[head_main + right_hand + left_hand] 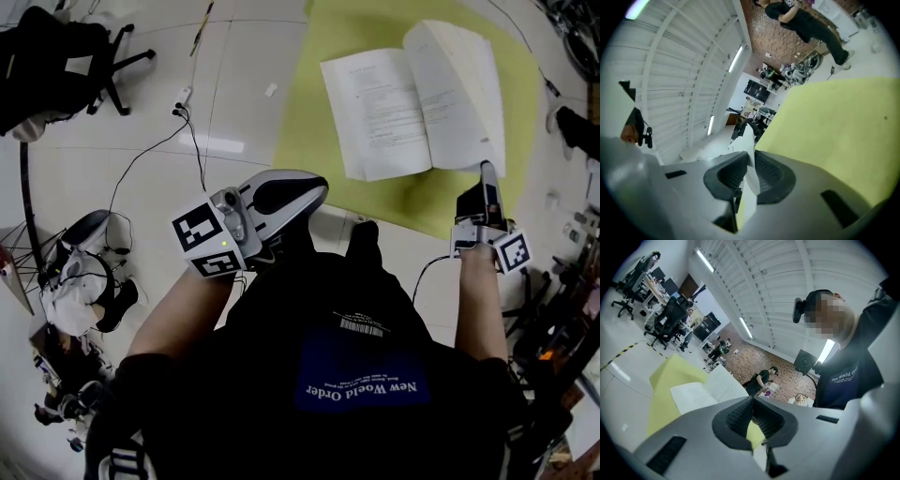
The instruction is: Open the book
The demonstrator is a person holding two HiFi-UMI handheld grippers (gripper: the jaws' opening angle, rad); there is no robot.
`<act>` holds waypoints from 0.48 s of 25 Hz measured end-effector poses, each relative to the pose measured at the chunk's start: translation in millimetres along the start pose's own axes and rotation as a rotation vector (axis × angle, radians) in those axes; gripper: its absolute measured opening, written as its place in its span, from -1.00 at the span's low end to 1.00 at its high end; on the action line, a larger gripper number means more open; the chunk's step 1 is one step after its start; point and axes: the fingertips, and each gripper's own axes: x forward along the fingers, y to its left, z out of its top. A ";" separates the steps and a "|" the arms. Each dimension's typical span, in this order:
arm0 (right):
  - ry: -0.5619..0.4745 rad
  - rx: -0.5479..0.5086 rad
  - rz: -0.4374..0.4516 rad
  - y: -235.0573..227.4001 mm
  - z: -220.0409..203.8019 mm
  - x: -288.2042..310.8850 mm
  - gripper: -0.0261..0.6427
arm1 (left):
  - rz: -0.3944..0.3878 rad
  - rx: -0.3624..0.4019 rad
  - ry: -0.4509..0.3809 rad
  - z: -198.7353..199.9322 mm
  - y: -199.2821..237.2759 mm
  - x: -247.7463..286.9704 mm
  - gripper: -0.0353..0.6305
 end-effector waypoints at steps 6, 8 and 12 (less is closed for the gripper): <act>-0.041 0.003 -0.169 -42.2 16.5 2.8 -0.78 | -0.004 -0.004 0.008 -3.1 -4.7 2.5 -0.88; -0.028 -0.021 -0.236 -53.0 19.4 3.0 -0.73 | -0.007 -0.005 0.009 -5.6 -7.1 4.7 -0.88; 0.003 -0.034 -0.410 -78.8 22.7 -8.9 -0.58 | -0.015 -0.012 0.010 -9.1 -10.4 5.0 -0.88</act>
